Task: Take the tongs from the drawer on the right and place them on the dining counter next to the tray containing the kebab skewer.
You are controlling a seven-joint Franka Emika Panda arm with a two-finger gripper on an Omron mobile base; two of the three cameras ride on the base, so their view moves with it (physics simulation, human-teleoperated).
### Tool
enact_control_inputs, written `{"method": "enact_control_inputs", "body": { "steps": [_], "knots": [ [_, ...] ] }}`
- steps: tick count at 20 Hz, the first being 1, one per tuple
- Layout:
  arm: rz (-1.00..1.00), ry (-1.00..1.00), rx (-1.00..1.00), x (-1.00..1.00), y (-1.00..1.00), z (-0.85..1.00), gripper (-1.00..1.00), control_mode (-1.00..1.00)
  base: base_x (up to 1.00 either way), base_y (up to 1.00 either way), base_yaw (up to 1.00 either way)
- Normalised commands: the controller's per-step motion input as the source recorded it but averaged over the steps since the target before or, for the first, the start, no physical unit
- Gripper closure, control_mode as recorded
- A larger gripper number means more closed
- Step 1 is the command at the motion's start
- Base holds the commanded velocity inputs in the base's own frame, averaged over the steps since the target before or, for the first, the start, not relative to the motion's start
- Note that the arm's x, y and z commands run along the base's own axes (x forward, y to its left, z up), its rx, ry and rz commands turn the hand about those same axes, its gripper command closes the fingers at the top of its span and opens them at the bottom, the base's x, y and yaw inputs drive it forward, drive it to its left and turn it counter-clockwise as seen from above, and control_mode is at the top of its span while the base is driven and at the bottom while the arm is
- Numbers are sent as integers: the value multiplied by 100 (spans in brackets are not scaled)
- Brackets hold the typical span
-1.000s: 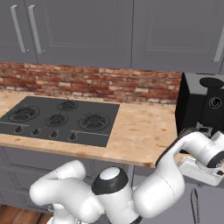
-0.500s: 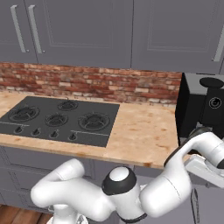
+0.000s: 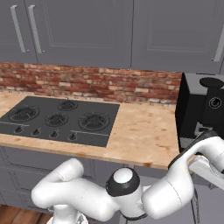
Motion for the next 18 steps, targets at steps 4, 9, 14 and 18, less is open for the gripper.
{"method": "enact_control_inputs", "body": {
  "steps": [4, 9, 14, 18],
  "knots": [
    [-1, -26, -12, -8, 6, -24, -100, -100, 0, 0, 0],
    [0, -21, -22, -1, 15, -16, -100, -100, 0, 0, 0],
    [-2, -5, -27, 2, 11, -16, -100, -100, 0, 0, 0],
    [-5, 0, -27, 0, 10, -24, -100, -100, 0, 0, 0]
  ]
}}
